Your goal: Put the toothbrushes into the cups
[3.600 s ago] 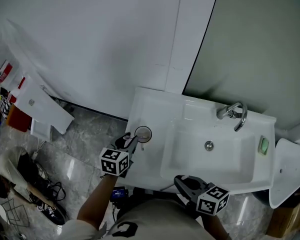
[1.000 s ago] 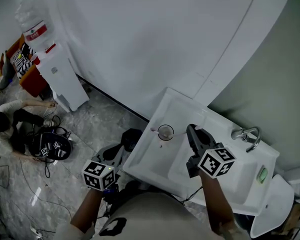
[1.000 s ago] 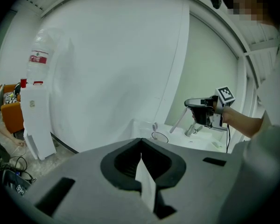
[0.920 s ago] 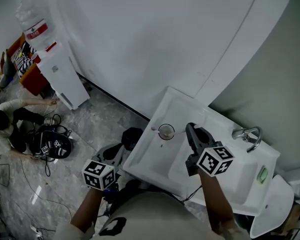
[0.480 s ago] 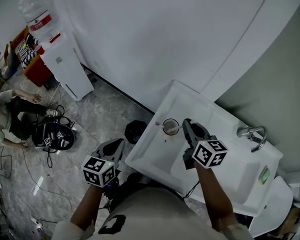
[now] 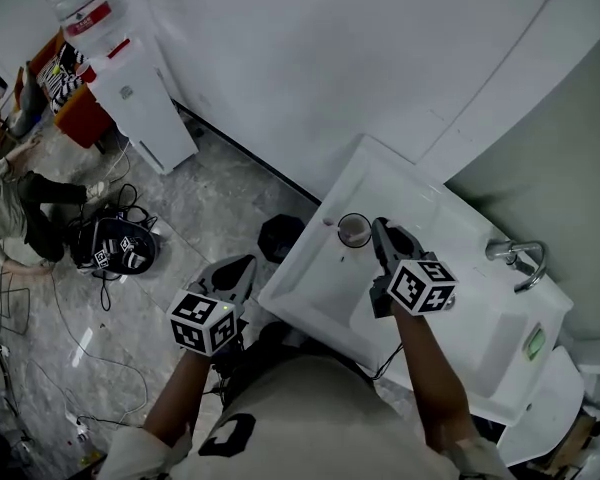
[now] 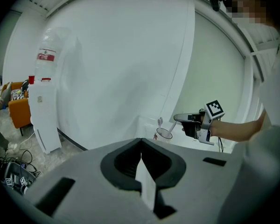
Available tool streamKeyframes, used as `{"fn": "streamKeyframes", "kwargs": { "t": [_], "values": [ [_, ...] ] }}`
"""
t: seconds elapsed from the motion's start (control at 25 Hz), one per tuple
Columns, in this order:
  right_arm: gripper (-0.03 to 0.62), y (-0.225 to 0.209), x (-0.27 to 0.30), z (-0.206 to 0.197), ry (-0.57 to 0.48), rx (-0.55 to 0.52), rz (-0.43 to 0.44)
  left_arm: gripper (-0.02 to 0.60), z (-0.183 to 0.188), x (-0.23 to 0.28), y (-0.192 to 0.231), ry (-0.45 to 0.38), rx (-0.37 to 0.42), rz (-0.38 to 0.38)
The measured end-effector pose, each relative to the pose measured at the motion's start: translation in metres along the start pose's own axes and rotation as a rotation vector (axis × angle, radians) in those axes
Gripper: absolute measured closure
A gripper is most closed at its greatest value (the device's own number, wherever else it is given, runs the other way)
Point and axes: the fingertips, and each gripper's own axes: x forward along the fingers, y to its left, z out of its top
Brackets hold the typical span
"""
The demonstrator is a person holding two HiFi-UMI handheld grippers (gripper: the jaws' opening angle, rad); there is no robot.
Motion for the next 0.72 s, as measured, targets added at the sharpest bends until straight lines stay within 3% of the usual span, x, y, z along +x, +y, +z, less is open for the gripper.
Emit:
{"fn": "streamKeyframes", "kwargs": {
  "t": [0.72],
  "values": [
    [0.562, -0.026, 0.010, -0.030, 0.042, 0.062, -0.045, 0.561, -0.001, 0.004, 0.002, 0.006, -0.003, -0.009]
  ]
}}
